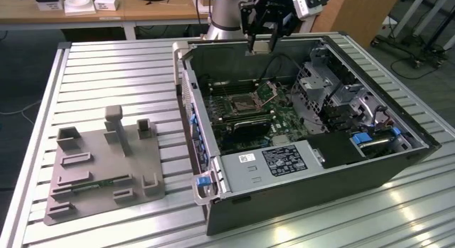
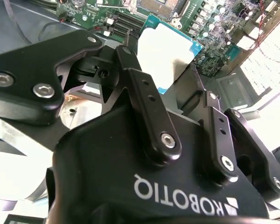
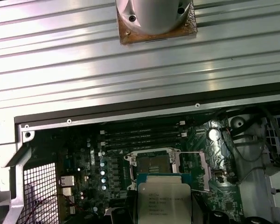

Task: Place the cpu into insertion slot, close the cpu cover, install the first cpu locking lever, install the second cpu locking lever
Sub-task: 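Place the cpu into insertion slot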

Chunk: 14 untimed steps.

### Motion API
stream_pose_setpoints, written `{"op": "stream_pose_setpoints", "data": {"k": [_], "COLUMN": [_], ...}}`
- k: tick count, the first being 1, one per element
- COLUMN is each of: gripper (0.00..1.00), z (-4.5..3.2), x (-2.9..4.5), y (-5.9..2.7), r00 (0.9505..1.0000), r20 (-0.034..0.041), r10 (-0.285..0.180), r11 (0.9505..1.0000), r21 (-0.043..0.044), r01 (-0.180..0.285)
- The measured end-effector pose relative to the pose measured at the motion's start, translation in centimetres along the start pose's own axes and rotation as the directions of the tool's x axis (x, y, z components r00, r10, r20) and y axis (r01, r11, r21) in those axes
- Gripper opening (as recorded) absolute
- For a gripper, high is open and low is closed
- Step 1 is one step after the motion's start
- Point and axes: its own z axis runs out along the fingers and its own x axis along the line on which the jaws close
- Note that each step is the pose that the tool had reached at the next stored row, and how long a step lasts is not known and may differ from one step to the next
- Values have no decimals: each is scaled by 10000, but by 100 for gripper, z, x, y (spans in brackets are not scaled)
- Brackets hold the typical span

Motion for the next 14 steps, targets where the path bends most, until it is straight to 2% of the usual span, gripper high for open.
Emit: {"op": "stream_pose_setpoints", "data": {"k": [7,11,14], "gripper": [54,54,54], "z": [0,1,2], "x": [0,0,0], "y": [0,0,0], "r00": [10000,9988,9982], "r20": [5,42,53], "r10": [53,479,595], "r11": [10000,9989,9982], "r21": [-1,-10,-13], "r01": [-53,-479,-595]}}
